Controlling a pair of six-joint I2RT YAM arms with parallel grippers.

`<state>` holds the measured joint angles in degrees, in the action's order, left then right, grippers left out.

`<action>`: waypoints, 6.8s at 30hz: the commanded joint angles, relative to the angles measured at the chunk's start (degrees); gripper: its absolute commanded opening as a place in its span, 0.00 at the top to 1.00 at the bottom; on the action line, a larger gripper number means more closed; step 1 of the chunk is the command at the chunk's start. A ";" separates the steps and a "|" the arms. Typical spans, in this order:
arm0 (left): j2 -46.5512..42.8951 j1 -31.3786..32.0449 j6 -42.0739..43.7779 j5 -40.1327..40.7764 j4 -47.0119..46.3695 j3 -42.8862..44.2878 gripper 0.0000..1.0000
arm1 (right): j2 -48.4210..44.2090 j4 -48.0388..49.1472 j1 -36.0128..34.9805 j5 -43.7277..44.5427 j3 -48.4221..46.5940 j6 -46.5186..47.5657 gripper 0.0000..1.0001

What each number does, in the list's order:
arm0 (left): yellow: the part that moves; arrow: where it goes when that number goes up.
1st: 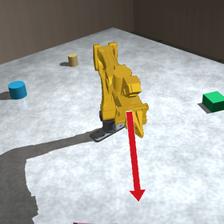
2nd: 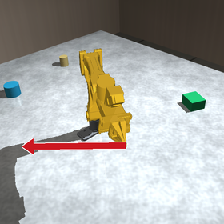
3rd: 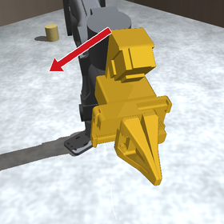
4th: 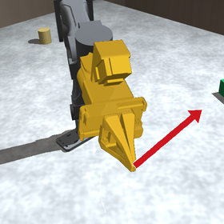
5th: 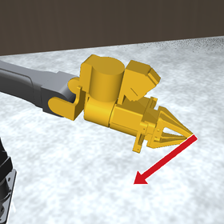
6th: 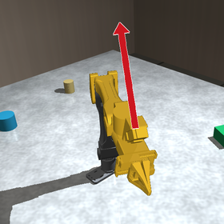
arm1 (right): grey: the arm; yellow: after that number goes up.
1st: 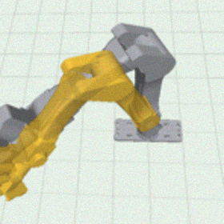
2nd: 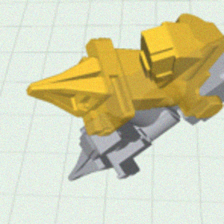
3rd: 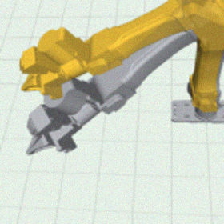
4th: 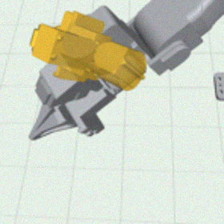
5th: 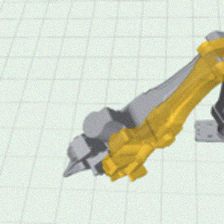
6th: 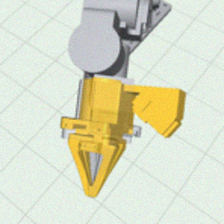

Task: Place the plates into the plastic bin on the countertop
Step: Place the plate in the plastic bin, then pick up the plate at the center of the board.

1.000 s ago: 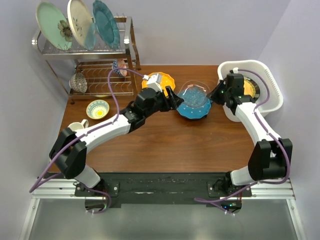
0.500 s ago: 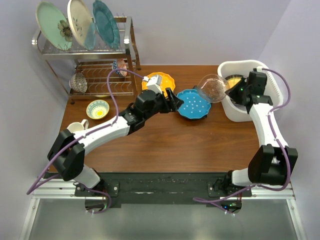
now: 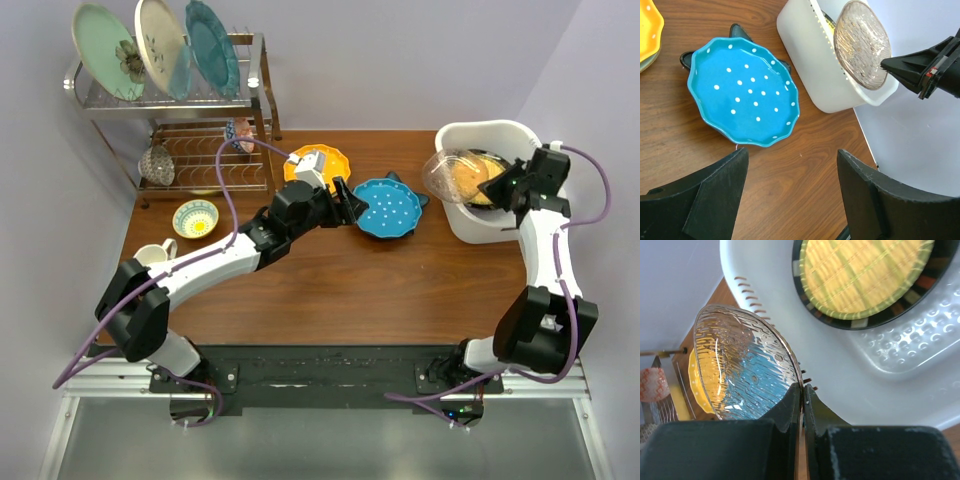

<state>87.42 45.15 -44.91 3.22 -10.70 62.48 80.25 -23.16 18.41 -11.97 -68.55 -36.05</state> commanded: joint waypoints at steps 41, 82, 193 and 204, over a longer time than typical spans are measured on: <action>4.08 -0.41 4.04 -8.32 -1.26 3.70 0.24 | 2.37 9.36 7.16 16.71 3.34 -12.99 1.00; 8.12 -0.85 3.77 -7.97 2.43 4.32 0.24 | 6.15 12.01 4.97 -1.56 -5.35 -8.07 0.31; 12.78 -5.42 -9.94 -10.87 -15.49 -2.36 1.00 | -9.32 -1.28 -16.83 -11.15 18.63 10.65 0.28; 12.25 -5.86 -10.64 -15.17 -19.45 -3.15 1.00 | -7.83 1.97 -16.83 -13.25 20.56 9.60 0.31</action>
<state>104.73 39.88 -53.80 -7.53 -17.10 58.04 72.16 -24.56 1.61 -23.55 -48.86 -25.93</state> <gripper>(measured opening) 0.059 0.708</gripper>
